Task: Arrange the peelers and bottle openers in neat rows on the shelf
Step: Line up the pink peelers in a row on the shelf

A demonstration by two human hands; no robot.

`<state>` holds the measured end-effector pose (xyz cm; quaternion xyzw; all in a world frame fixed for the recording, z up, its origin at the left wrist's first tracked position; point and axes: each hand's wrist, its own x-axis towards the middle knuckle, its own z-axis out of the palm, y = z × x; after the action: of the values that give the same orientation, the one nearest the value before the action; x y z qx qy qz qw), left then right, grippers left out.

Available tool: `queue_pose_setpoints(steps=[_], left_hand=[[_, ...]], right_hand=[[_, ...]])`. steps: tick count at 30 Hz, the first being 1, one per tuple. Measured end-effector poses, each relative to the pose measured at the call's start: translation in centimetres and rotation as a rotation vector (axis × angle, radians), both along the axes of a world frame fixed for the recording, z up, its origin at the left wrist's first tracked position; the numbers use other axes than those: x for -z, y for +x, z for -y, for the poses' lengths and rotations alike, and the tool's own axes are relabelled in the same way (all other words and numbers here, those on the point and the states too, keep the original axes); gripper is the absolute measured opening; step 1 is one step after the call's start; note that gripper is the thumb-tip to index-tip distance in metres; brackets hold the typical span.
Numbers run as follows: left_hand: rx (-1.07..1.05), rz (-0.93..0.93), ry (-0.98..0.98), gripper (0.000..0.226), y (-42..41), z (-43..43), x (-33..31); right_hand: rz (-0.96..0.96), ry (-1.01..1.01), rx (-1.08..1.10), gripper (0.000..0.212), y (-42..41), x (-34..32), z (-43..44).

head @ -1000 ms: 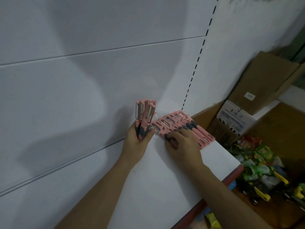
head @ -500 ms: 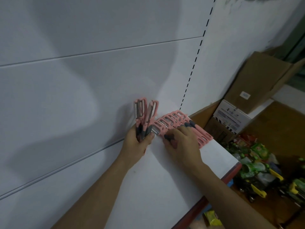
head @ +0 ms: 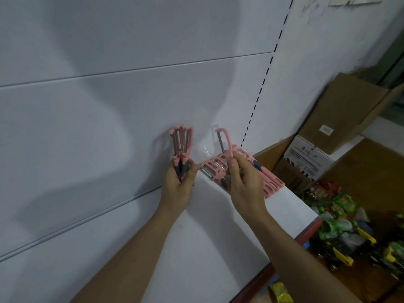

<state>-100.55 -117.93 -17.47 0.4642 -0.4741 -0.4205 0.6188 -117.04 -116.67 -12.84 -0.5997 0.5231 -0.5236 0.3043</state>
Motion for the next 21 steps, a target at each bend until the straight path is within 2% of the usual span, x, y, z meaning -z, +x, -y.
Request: queue_pose_setpoints(steps=[4,8,12,17,21], left_hand=[[0.012,0.023,0.002,0.047,0.4,0.5,0.3],[-0.022,0.006,0.032,0.046,0.4,0.7,0.7],[-0.028,0.029,0.02,0.042,0.4,0.6,0.4],[-0.023,0.032,0.008,0.041,0.2,0.4,0.0],[-0.014,0.03,0.017,0.043,0.2,0.4,0.1]], right_hand=[[-0.165,0.104,-0.018,0.031,-1.8,0.9,0.1],[-0.351,-0.027,0.026,0.034,-2.2,0.8,-0.3],[-0.521,-0.196,0.041,0.014,-2.2,0.9,0.0],[-0.666,-0.159,-0.063,0.013,-2.2,2.3,-0.2],[-0.733,-0.154,-0.029,0.016,-2.2,3.2,-0.2]])
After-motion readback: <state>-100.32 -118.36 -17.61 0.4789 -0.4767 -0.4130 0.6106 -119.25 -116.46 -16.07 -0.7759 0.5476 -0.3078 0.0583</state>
